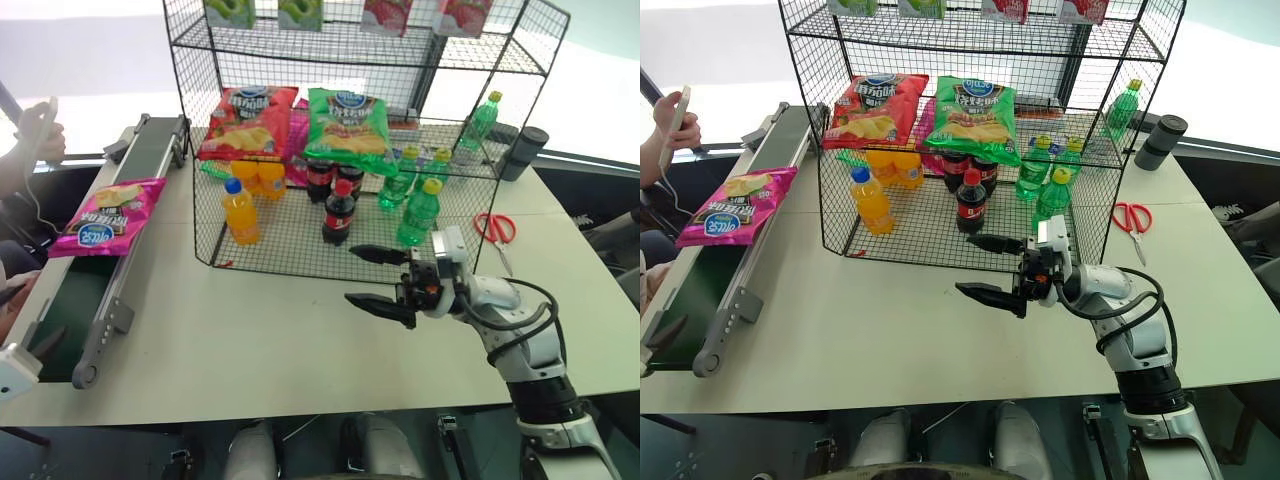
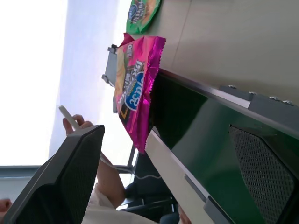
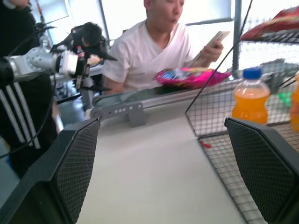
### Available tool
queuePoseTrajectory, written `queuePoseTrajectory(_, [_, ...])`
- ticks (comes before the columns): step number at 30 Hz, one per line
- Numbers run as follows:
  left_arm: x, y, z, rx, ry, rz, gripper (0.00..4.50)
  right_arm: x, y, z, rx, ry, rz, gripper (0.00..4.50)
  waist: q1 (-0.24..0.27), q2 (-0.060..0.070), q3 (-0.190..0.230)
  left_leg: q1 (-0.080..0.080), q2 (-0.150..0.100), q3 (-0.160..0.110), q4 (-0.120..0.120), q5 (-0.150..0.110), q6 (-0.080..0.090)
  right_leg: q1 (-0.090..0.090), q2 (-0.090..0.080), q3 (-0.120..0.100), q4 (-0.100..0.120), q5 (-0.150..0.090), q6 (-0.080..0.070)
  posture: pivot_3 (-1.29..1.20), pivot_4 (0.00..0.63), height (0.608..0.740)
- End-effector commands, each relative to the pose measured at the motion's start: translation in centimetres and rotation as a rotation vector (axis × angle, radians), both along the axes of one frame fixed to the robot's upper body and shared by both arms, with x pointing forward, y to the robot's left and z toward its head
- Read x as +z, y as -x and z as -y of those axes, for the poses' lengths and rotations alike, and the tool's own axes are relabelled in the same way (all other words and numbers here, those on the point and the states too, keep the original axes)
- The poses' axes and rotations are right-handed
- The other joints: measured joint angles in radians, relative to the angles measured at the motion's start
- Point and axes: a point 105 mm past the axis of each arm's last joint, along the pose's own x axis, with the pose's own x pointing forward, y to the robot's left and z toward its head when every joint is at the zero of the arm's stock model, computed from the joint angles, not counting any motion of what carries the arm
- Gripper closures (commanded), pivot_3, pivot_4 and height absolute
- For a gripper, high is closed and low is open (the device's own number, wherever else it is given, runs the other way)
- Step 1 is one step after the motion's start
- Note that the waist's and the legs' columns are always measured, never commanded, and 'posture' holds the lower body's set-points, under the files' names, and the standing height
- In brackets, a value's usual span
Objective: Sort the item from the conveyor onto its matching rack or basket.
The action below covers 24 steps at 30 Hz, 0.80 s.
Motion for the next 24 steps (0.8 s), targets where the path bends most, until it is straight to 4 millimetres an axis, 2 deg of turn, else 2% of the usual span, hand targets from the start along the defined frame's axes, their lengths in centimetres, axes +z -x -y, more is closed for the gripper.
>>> queuePoseTrajectory(1, [0.1, -0.5, -0.5, 0.012, -0.037, 0.023, 0.00, 0.3, 0.2, 0.2, -0.036, 0.025, 0.078, 0.05, 0.000, 0.000, 0.000, 0.000, 0.000, 0.000, 0.000, 0.000, 0.000, 0.000, 0.000, 0.000, 0.000, 0.000, 0.000, 0.00, 0.150, 0.726])
queuePoseTrajectory(9, [-0.8, -1.1, -1.6, 0.063, -0.062, -0.004, 0.00, 0.3, 0.3, 0.5, -0.053, 0.042, 0.081, 0.05, -0.002, 0.000, 0.000, 0.000, 0.000, 0.000, 0.000, 0.000, 0.000, 0.000, 0.000, 0.000, 0.000, 0.000, 0.000, 0.00, 0.150, 0.726])
queuePoseTrajectory(24, [-1.0, -2.7, -0.8, 0.045, -0.050, 0.022, 0.00, 0.2, 0.0, 0.6, -0.071, 0.078, 0.108, 0.05, -0.001, 0.000, 0.000, 0.000, 0.000, 0.001, 0.000, 0.000, 0.000, -0.001, 0.000, 0.000, 0.001, 0.000, 0.000, 0.00, 0.150, 0.726])
